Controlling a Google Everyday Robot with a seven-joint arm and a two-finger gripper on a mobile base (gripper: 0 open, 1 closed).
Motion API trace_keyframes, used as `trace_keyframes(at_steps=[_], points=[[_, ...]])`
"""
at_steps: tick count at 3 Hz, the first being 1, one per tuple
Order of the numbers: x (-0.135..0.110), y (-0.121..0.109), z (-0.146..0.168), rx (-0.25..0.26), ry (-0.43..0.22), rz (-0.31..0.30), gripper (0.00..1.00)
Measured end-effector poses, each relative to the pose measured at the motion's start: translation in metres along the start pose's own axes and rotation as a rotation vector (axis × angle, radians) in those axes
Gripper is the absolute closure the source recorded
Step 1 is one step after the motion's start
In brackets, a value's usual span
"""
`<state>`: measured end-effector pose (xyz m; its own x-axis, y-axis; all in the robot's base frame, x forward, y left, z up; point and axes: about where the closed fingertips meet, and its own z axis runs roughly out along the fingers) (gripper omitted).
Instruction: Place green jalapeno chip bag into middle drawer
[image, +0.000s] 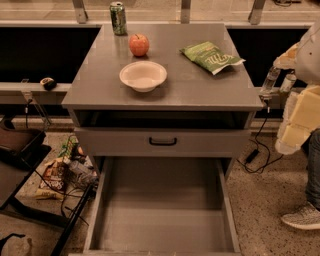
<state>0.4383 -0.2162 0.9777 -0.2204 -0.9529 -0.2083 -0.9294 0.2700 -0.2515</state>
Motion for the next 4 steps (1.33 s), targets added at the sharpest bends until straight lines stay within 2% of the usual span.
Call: trace_keyframes(at_steps=[1, 2, 3, 4], points=[[0.0, 0.0, 0.0, 0.0, 0.0, 0.0, 0.0], [-0.002, -0.01, 0.021, 0.001, -0.055, 0.016, 0.0], [-0.012, -0.051, 0.071, 0.021, -0.145, 0.108, 0.0], [-0.023, -0.103, 0.112, 0.053, -0.245, 0.24, 0.0]])
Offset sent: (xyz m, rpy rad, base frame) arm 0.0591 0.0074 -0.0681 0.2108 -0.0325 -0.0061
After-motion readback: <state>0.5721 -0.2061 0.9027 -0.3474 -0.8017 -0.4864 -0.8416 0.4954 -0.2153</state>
